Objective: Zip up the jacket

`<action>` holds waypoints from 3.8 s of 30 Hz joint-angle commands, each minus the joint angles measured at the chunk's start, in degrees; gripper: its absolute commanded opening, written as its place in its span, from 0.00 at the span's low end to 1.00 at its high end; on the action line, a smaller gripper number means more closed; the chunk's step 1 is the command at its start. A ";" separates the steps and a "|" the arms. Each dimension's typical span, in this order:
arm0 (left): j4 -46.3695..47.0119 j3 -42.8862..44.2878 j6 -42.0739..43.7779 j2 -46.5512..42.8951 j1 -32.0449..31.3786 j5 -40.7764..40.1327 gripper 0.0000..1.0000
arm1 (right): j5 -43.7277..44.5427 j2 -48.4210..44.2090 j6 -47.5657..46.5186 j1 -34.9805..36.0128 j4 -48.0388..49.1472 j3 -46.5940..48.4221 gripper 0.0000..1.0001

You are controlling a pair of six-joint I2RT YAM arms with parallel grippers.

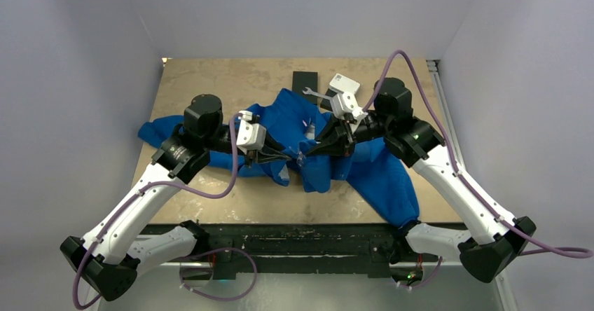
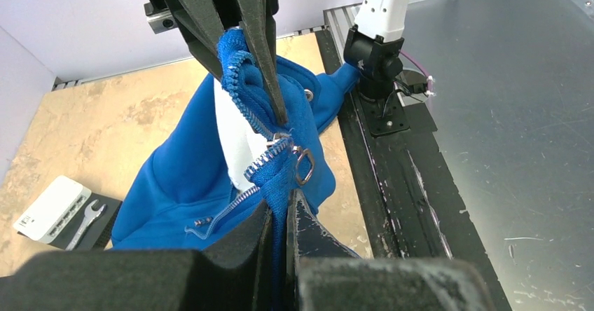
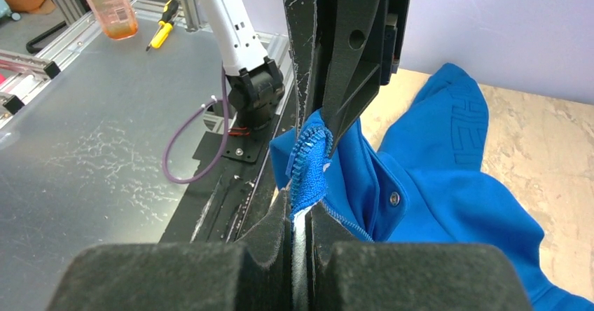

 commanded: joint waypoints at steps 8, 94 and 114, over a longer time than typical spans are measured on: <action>2.47 0.48 -1.24 -1.79 0.23 1.90 0.00 | -1.28 -2.87 -2.21 0.24 -2.03 0.44 0.00; 7.65 -1.88 -3.78 -1.88 0.22 3.34 0.00 | -5.70 1.28 -4.30 1.88 -2.84 5.92 0.00; 2.51 -2.05 2.90 -2.58 -0.49 4.31 0.00 | -5.20 2.28 -1.80 2.55 -2.66 5.98 0.00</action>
